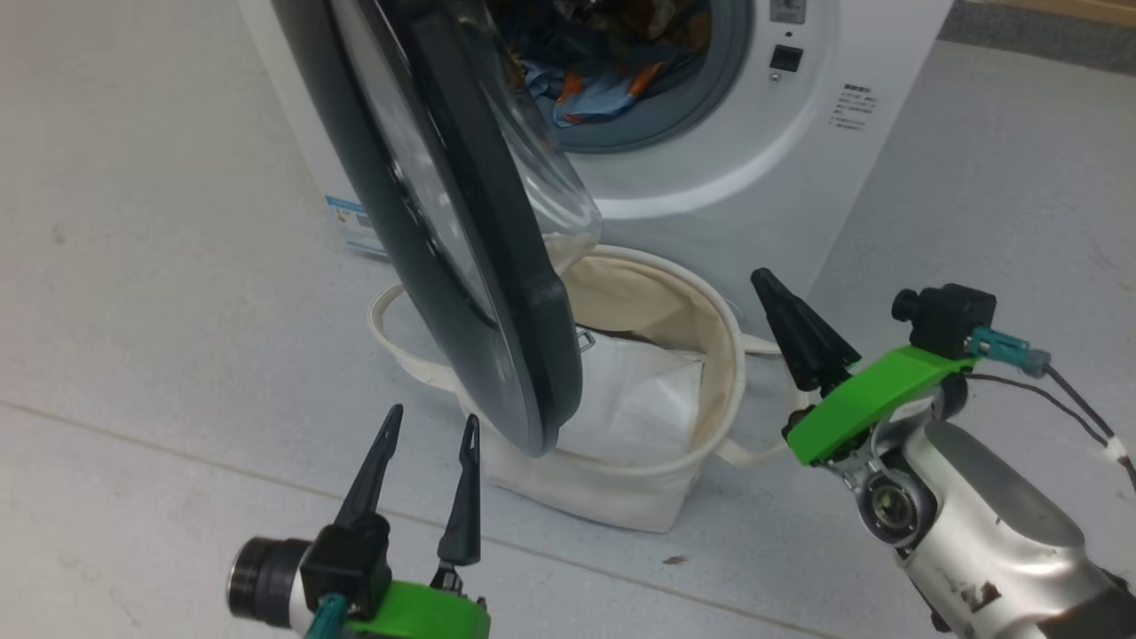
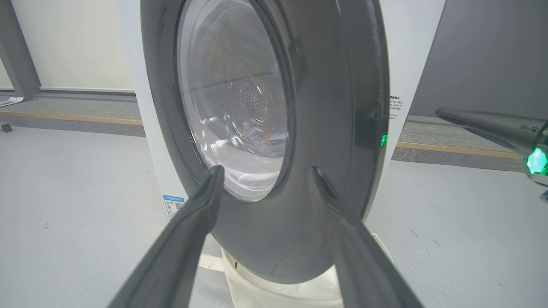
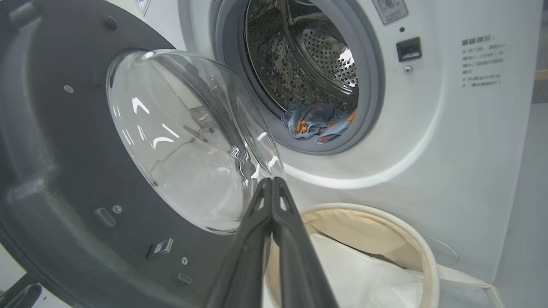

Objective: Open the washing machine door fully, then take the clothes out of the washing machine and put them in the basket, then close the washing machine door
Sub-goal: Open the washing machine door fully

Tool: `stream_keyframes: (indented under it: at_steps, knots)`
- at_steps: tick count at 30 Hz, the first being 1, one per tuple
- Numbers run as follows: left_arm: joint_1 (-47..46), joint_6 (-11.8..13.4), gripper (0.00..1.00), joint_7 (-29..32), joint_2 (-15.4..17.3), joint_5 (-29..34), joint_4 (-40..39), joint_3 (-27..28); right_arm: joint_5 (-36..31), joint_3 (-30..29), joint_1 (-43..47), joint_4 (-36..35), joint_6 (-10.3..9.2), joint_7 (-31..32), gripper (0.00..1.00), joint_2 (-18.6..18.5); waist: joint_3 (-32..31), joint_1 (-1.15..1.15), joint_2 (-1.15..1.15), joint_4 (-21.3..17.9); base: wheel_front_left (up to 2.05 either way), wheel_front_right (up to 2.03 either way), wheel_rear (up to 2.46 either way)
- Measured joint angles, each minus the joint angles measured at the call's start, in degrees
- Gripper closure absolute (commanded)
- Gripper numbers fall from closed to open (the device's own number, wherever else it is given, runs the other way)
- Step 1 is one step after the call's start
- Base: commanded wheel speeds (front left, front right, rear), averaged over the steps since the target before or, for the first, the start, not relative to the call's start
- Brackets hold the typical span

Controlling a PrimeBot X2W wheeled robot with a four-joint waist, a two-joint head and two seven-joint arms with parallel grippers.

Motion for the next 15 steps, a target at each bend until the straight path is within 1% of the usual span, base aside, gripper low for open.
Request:
stream_keyframes:
  at_steps: [3, 8, 9, 10, 13, 15]
  knots:
    - [0.69, -0.3, 0.0, 0.0, 0.21, 0.0, 0.0, 0.22, -8.08, -5.99, 3.15, -2.01, 0.01, -0.18, 1.0, 1.32, -0.52, 0.0, 0.0, -0.96, 0.0, 0.0, 0.0]
    - [1.31, -0.33, 0.0, 0.0, 0.59, 0.0, 0.0, 0.74, -21.08, -16.71, 11.07, -9.56, 0.01, -0.19, 1.0, 5.39, -0.68, 0.0, 0.0, -2.4, 0.0, 0.0, 0.0]
    - [1.37, -0.44, 0.0, 0.0, 0.65, 0.0, 0.0, 0.77, -22.73, -18.76, 12.95, -10.81, 0.01, -0.19, 1.0, 6.42, -0.7, 0.0, 0.0, -2.55, 0.0, 0.0, 0.0]
    - [1.37, -0.44, 0.0, 0.0, 0.65, 0.0, 0.0, 0.77, -22.73, -18.76, 12.95, -10.81, 0.01, -0.19, 1.0, 6.42, -0.7, 0.0, 0.0, -2.55, 0.0, 0.0, 0.0]
    - [1.53, -0.59, 0.0, 0.0, 0.74, 0.0, 0.0, 0.9, -25.12, -23.26, 18.24, -12.96, 0.01, -0.19, 1.0, 9.02, -0.79, 0.0, 0.0, -2.85, 0.0, 0.0, 0.0]
    - [1.54, -0.77, 0.0, 0.0, 0.75, 0.0, 0.02, 0.92, -29.92, -25.71, 20.93, -13.19, 0.01, -0.19, 1.0, 9.16, -0.85, 0.0, 0.0, -2.87, 0.0, 0.0, 0.0]
